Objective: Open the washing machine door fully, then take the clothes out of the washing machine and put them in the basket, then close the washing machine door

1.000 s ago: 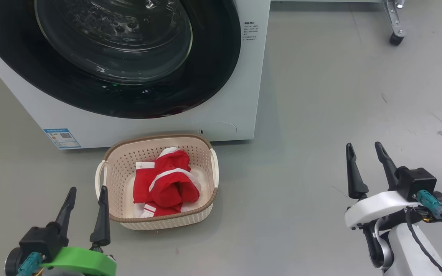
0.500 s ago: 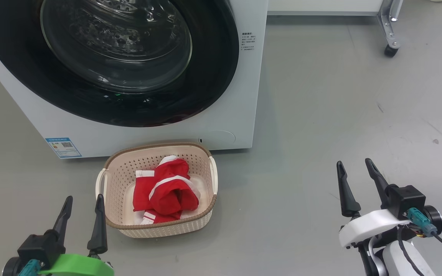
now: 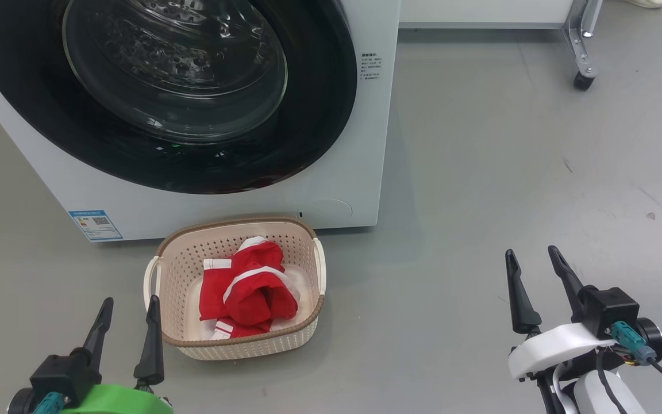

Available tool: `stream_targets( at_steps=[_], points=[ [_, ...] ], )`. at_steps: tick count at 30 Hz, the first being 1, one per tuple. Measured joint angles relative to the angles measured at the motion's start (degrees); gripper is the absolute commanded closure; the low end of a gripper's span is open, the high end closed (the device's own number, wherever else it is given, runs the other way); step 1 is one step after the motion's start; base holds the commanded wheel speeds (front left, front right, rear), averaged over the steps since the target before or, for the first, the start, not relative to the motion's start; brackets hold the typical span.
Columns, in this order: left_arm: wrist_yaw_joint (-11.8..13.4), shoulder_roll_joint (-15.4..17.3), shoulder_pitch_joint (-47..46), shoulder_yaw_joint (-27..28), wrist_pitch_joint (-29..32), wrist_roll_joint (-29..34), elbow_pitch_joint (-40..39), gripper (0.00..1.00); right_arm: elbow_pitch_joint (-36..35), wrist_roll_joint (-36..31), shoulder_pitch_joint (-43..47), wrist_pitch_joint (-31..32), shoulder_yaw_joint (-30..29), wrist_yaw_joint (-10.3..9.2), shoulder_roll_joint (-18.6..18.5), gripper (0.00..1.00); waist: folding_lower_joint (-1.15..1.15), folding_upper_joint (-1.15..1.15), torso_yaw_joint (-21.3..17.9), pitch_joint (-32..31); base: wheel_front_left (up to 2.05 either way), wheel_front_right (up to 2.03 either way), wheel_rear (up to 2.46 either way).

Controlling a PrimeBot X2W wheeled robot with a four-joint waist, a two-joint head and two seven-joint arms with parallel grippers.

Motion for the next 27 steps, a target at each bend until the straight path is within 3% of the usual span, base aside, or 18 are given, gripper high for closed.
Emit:
stream_targets(
  at_steps=[5,6,17,27],
  points=[
    [0.00,0.01,0.04,-0.13,0.00,-0.21,-0.03,0.00,-0.41,-0.15,0.09,0.00,-0.29,0.13,0.08,0.00,0.00,0.00,0.08,-0.15,0.00,0.00,0.00],
    [0.00,0.01,0.05,-0.31,0.00,-0.67,-0.03,1.00,-0.47,-0.16,0.15,0.00,-0.34,0.21,0.10,1.00,0.00,0.00,0.10,-0.18,0.00,0.00,0.00],
    [-0.01,-1.15,1.03,-0.33,1.02,-2.57,4.01,1.00,3.10,1.27,3.22,0.82,-0.44,0.47,1.04,1.00,0.00,0.00,0.00,-0.28,0.00,0.00,0.00],
    [-0.03,-1.14,0.47,0.99,4.08,-11.18,5.26,1.00,3.48,10.55,2.91,3.34,-2.65,1.01,1.09,1.00,0.00,0.00,-0.41,-0.55,0.00,0.00,0.00]
  ],
)
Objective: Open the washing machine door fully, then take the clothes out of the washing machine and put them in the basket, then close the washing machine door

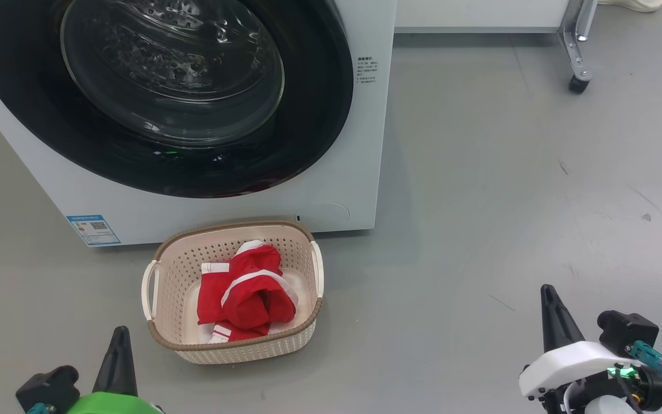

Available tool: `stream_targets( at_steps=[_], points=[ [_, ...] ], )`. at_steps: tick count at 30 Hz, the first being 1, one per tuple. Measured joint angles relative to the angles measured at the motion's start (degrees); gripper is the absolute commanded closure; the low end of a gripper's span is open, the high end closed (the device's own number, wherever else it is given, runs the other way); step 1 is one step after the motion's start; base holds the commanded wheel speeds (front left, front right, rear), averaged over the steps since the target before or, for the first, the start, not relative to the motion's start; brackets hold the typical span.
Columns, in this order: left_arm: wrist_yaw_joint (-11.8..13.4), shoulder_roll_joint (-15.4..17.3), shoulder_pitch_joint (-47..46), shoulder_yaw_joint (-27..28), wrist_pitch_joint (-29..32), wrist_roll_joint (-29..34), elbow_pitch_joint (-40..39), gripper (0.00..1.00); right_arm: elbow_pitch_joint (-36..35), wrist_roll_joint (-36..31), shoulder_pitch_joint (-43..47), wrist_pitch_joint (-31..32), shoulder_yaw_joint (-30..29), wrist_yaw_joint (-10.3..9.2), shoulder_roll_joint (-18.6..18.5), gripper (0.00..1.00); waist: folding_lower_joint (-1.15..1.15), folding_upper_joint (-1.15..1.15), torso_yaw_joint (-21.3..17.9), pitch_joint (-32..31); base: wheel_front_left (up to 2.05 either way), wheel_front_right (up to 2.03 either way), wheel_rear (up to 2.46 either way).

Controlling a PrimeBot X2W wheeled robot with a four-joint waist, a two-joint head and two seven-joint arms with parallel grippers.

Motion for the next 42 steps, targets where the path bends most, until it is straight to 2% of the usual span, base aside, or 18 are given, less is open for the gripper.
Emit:
stream_targets(
  at_steps=[42],
  points=[
    [-0.33,0.14,-2.59,2.33,8.16,-27.91,-0.12,1.00,-0.51,29.65,-1.51,8.29,-6.22,2.53,0.22,1.00,0.00,0.00,-1.26,-0.84,0.00,0.00,0.00]
  ],
)
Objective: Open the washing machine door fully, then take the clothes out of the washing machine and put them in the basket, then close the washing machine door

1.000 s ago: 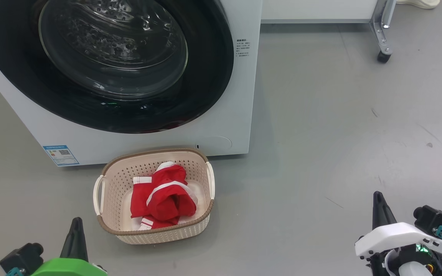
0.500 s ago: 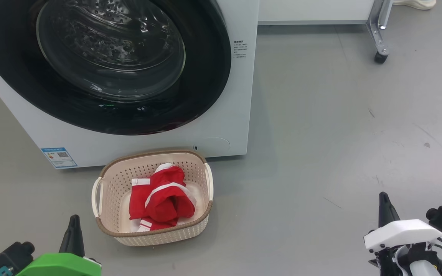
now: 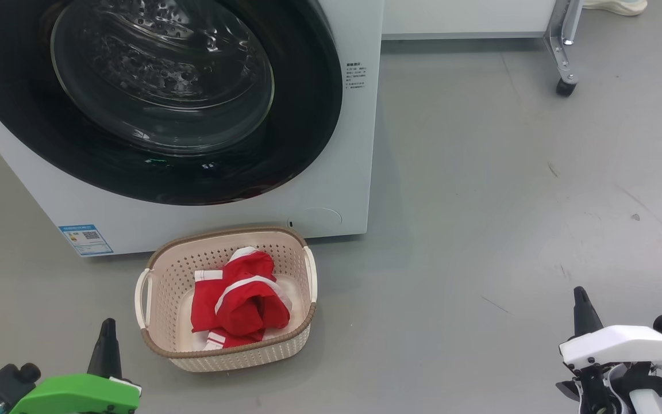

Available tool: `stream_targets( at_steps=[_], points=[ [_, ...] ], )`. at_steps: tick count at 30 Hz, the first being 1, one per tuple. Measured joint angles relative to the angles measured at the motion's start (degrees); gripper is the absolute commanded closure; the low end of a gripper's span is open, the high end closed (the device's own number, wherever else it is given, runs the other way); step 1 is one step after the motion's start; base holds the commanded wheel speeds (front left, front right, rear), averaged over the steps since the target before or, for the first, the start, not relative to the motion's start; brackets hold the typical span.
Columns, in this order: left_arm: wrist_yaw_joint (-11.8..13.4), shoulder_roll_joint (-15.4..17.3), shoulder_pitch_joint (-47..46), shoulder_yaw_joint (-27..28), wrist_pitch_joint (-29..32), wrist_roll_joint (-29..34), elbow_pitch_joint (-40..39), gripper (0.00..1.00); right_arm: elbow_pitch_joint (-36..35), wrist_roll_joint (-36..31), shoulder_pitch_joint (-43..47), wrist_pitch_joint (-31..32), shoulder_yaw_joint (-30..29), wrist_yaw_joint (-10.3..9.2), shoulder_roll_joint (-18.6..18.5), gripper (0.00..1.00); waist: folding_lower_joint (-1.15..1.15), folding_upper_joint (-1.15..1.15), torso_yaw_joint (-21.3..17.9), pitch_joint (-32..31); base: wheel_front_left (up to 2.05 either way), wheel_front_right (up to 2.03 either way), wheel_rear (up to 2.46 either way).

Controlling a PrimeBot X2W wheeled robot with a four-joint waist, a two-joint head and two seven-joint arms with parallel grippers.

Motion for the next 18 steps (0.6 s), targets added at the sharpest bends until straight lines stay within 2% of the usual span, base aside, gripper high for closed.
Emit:
stream_targets(
  at_steps=[18],
  points=[
    [-0.25,0.11,-0.95,0.78,3.24,-12.54,-0.55,1.00,-0.54,13.16,-0.81,3.37,-2.65,1.19,0.07,1.00,0.00,0.00,-0.56,-0.35,0.00,0.00,0.00]
  ],
)
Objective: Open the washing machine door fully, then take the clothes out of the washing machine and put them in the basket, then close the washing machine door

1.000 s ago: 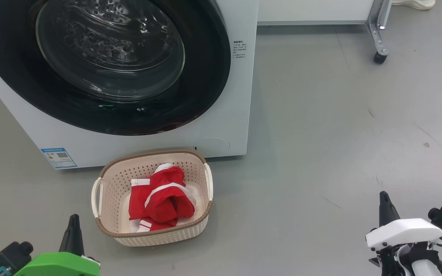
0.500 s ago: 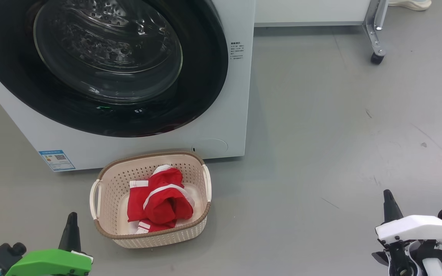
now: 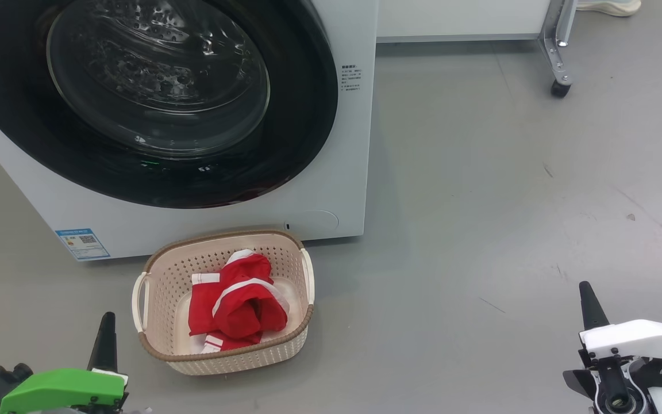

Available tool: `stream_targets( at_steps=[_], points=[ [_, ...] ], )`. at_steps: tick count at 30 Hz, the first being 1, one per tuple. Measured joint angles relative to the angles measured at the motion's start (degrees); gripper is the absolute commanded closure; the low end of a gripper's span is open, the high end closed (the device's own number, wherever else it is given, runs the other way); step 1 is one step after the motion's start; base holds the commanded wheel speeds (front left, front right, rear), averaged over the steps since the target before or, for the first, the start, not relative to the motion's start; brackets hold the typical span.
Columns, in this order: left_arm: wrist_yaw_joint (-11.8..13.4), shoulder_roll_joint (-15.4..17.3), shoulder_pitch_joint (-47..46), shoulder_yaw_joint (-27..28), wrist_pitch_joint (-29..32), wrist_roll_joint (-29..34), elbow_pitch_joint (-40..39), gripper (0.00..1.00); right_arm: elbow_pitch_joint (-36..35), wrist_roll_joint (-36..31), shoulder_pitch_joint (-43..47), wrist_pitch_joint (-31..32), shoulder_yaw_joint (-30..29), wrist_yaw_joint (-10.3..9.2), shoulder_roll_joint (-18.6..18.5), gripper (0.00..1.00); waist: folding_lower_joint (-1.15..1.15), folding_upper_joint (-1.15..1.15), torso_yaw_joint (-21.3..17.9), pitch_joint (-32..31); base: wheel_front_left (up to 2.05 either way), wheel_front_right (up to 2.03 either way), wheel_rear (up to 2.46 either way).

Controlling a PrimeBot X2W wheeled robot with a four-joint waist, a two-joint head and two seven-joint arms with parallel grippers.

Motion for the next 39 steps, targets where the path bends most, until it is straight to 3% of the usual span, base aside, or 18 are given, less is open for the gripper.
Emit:
stream_targets(
  at_steps=[31,39],
  points=[
    [-0.43,0.43,-2.49,1.57,5.72,-22.15,-0.84,1.00,-0.90,23.19,-1.30,5.69,-4.56,2.31,0.07,1.00,0.00,0.00,-0.99,-0.62,0.00,0.00,0.00],
    [-0.44,0.44,-2.52,1.60,5.78,-22.39,-0.93,1.00,-0.96,23.81,-1.31,5.78,-4.67,2.31,0.07,1.00,0.00,0.00,-1.00,-0.63,0.00,0.00,0.00]
  ],
)
